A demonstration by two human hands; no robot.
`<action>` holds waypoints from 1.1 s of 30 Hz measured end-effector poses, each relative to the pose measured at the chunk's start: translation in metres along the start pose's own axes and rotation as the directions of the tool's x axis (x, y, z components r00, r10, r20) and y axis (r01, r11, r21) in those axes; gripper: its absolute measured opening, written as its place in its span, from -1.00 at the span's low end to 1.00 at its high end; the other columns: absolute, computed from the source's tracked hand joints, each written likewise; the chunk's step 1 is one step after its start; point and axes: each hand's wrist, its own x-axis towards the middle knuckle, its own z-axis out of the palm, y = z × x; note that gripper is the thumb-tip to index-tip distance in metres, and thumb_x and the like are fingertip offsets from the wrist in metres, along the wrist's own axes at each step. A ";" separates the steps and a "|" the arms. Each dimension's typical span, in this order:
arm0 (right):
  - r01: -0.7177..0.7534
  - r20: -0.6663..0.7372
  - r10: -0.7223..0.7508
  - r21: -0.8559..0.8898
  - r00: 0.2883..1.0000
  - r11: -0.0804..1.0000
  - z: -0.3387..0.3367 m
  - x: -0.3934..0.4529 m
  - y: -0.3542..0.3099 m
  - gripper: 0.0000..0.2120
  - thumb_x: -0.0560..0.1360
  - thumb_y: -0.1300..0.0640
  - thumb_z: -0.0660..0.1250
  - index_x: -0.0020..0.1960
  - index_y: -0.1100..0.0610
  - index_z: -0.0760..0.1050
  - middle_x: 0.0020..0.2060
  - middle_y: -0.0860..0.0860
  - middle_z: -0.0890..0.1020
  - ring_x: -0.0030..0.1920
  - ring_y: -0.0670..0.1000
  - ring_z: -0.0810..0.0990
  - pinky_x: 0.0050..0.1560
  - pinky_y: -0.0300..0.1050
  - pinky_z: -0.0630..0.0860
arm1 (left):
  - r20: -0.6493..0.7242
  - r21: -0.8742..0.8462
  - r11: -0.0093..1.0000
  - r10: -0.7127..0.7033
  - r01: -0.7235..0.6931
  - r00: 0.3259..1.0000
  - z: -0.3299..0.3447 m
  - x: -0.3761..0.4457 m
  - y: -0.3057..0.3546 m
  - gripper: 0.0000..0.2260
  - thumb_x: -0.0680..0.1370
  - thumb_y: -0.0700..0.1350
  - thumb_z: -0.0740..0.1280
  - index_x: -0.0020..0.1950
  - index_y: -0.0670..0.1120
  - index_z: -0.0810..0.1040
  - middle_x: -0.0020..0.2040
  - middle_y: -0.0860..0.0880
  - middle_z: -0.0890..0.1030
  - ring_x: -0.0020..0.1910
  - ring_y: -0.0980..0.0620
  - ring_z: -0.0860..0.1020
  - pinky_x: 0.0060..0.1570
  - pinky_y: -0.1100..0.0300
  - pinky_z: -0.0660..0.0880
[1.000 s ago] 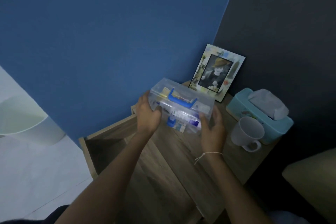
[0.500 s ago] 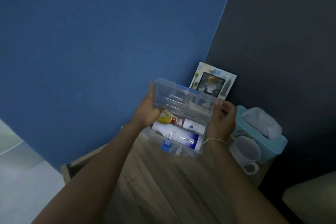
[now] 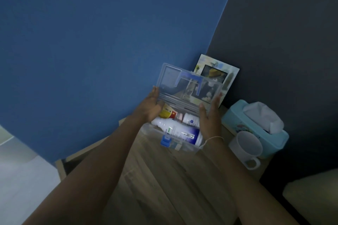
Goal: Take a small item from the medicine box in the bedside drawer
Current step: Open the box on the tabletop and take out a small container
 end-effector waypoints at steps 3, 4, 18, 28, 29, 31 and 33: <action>-0.001 0.042 0.003 -0.044 0.999 0.999 0.000 0.004 0.004 -0.36 0.63 -0.07 0.06 0.56 0.07 -0.19 0.57 -0.02 -0.17 0.55 0.01 -0.02 0.45 -0.17 -0.03 | 0.003 0.005 1.000 -0.004 0.004 1.000 -0.001 -0.002 0.002 -0.45 0.63 -0.01 0.05 0.56 -0.07 -0.11 0.58 0.00 -0.12 0.56 0.03 -0.04 0.49 0.15 -0.07; -0.009 0.055 0.012 -0.055 0.998 0.998 -0.001 0.005 0.005 -0.36 0.63 -0.08 0.06 0.56 0.07 -0.19 0.57 -0.02 -0.18 0.55 0.01 -0.02 0.45 -0.15 -0.02 | 0.002 0.008 1.000 -0.004 0.004 1.000 0.000 -0.003 0.003 -0.44 0.63 -0.01 0.06 0.56 -0.07 -0.11 0.58 0.00 -0.12 0.56 0.02 -0.04 0.49 0.15 -0.06; 0.106 0.103 -0.084 -0.228 0.991 0.968 -0.020 -0.078 0.010 -0.30 0.56 -0.25 -0.08 0.56 0.03 -0.22 0.57 -0.03 -0.16 0.53 -0.09 -0.19 0.48 -0.14 -0.08 | -0.146 0.172 0.965 0.223 -0.198 0.964 0.009 -0.046 0.010 -0.50 0.61 -0.09 0.18 0.52 -0.17 0.15 0.53 -0.17 0.21 0.52 -0.09 0.17 0.48 0.11 0.11; -0.015 0.132 0.077 -0.418 0.988 0.908 -0.005 -0.181 0.056 -0.42 0.59 -0.19 -0.26 0.48 0.07 -0.28 0.51 -0.03 -0.20 0.56 0.02 -0.10 0.54 0.02 -0.06 | -0.117 0.245 0.930 0.309 -0.274 0.944 0.026 -0.055 0.032 -0.67 0.62 -0.13 0.17 0.35 -0.18 0.44 0.32 -0.21 0.51 0.30 -0.16 0.47 0.31 0.06 0.37; 0.015 0.167 0.071 -0.466 0.983 0.885 -0.002 -0.182 0.059 -0.39 0.56 -0.22 -0.29 0.48 0.09 -0.29 0.51 -0.02 -0.20 0.56 0.02 -0.12 0.55 0.02 -0.09 | -0.107 0.243 0.933 0.299 -0.267 0.948 0.027 -0.052 0.034 -0.68 0.61 -0.13 0.18 0.33 -0.18 0.46 0.30 -0.21 0.53 0.29 -0.16 0.48 0.29 0.05 0.40; 0.065 0.199 0.054 -0.547 0.979 0.835 0.002 -0.178 0.061 -0.34 0.55 -0.24 -0.31 0.51 0.12 -0.26 0.55 0.03 -0.15 0.56 0.01 -0.13 0.55 0.01 -0.11 | -0.088 0.245 0.938 0.272 -0.244 0.958 0.030 -0.044 0.041 -0.71 0.60 -0.16 0.19 0.28 -0.17 0.52 0.25 -0.21 0.57 0.23 -0.17 0.52 0.21 0.05 0.45; 0.075 0.194 0.051 -0.590 0.980 0.804 0.004 -0.176 0.062 -0.33 0.57 -0.24 -0.27 0.54 0.13 -0.17 0.57 0.07 -0.06 0.56 0.01 -0.09 0.55 -0.01 -0.11 | -0.085 0.232 0.950 0.233 -0.208 0.969 0.032 -0.036 0.050 -0.76 0.57 -0.20 0.21 0.19 -0.17 0.57 0.16 -0.20 0.62 0.15 -0.17 0.56 0.11 0.09 0.46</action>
